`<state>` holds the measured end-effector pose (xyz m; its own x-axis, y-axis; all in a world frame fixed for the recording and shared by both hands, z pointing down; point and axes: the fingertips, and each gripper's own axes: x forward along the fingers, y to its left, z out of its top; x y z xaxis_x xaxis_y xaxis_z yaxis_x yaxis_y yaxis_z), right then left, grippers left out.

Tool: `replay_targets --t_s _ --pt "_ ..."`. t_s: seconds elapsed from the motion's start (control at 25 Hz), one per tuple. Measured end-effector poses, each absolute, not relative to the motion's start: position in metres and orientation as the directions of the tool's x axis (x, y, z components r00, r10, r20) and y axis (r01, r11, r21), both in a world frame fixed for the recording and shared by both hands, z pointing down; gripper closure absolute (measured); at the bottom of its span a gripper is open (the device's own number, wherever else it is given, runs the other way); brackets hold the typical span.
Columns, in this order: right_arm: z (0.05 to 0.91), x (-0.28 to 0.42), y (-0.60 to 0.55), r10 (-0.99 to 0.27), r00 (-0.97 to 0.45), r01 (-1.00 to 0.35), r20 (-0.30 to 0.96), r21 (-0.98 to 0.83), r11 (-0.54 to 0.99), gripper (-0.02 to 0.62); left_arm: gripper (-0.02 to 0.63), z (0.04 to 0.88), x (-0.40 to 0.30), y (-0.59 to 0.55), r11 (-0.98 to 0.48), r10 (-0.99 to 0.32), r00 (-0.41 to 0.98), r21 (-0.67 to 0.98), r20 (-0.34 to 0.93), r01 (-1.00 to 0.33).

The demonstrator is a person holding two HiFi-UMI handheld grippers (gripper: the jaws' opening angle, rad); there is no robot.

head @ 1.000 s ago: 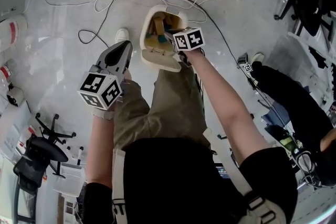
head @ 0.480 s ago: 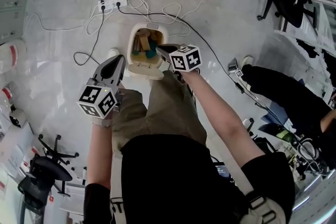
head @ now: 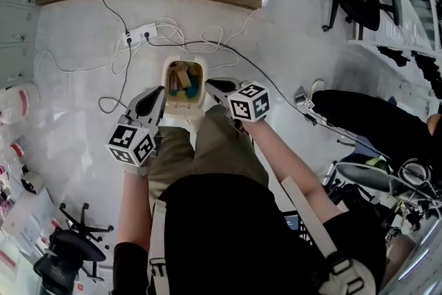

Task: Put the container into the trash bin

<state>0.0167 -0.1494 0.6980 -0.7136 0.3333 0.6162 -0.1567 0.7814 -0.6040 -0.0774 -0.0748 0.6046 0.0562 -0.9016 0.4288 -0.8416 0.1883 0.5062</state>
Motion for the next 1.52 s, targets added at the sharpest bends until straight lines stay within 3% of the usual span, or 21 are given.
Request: replay_targets --t_s 0.76,1.52 --pt "0.531 0.043 -0.176 0.123 -0.877 -0.145 0.465 -0.500 0.854 0.560 0.600 0.490 -0.052 -0.114 -0.039 -0.940 0.167 0.394 0.298 -0.918" --pt "0.407 0.071 -0.178 -0.166 -0.931 -0.271 0.325 -0.312 0.911 0.560 0.600 0.390 -0.056 -0.123 -0.222 -0.945 0.275 0.269 0.178 -0.937"
